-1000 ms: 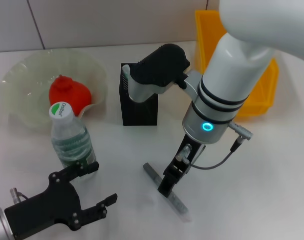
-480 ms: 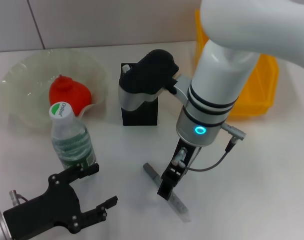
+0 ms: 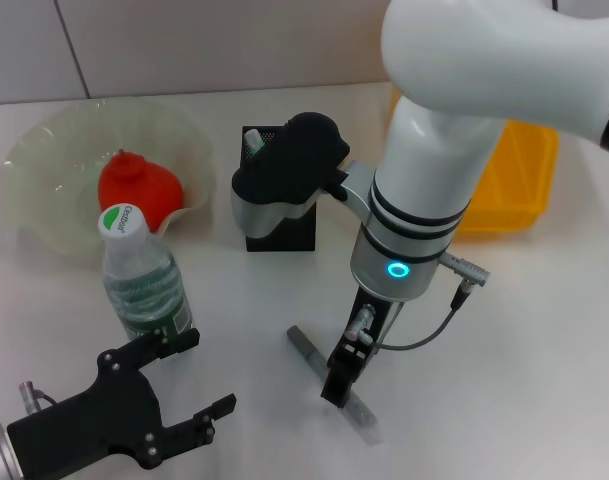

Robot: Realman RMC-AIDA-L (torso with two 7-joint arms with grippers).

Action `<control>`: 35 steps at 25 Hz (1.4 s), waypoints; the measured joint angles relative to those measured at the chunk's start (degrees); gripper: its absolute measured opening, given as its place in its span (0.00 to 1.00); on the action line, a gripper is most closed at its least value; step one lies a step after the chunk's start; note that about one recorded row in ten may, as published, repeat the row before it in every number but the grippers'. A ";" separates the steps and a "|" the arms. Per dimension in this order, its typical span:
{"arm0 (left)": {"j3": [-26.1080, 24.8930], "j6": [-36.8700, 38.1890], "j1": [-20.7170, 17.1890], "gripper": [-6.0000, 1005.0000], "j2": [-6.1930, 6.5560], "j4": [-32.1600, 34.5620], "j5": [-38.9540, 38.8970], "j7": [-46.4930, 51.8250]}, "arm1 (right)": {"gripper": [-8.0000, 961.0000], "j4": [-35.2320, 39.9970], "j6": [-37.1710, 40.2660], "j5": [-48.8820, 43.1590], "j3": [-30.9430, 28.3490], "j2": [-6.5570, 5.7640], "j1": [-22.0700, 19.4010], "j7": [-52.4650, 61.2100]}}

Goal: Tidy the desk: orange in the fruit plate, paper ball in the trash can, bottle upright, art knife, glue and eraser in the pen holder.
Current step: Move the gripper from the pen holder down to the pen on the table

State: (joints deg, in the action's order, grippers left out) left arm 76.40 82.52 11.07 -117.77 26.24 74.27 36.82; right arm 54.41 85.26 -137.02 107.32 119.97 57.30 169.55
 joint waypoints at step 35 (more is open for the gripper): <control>-0.10 0.01 0.51 0.78 -0.29 -0.04 1.40 0.00 | 0.81 -2.46 1.49 -1.04 -0.90 -0.03 1.03 0.03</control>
State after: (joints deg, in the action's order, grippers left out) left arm 76.29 82.53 11.59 -118.06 26.20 75.66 36.82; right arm 51.95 86.75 -138.06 106.42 119.94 58.33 169.58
